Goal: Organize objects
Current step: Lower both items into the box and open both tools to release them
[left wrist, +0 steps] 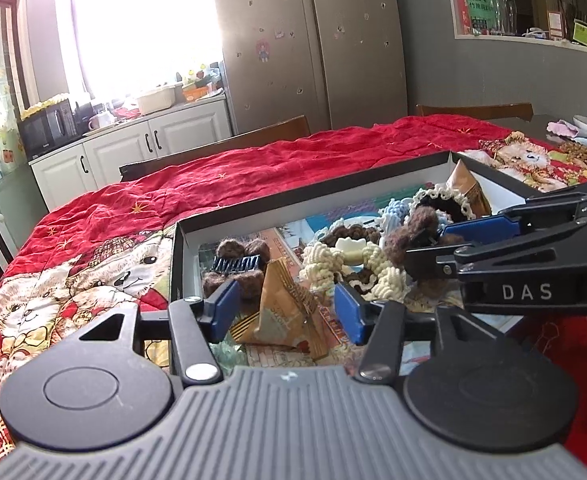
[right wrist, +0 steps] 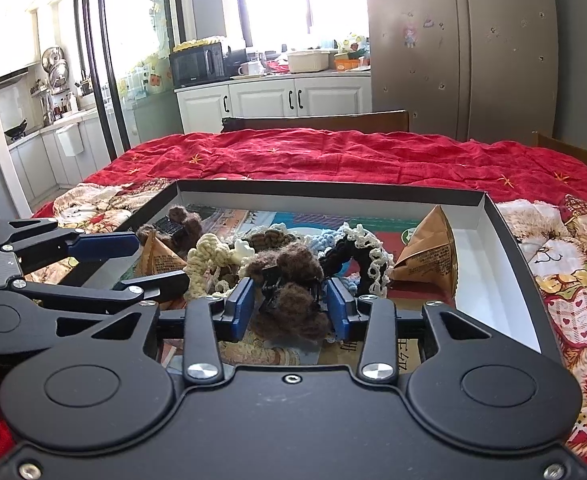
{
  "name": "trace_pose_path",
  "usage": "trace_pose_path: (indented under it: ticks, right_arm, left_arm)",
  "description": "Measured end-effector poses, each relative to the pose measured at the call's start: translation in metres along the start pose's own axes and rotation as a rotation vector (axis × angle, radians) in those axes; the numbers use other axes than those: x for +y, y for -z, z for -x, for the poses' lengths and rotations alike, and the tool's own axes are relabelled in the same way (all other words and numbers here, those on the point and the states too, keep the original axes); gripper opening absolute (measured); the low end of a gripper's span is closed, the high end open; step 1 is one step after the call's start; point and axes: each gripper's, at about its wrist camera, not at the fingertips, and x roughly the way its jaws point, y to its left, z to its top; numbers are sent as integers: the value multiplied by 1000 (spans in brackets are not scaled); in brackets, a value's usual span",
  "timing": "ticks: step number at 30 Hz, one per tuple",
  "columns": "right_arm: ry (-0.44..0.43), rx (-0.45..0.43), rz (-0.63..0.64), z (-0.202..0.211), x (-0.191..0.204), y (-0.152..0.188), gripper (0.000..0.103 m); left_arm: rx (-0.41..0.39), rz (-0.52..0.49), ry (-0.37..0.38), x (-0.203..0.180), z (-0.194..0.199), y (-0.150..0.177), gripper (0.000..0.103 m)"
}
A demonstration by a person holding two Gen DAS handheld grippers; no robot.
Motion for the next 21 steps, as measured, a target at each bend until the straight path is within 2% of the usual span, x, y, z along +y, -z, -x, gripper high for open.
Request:
trace_pose_path:
  ticks: [10,21]
  right_arm:
    - [-3,-28,-4,14,1,-4,40]
    - [-3,-54,8,41,1,-11,41]
  left_arm:
    - [-25,12,-8,0,10,-3,76]
    - [-44,30,-13,-1,34,-9,77]
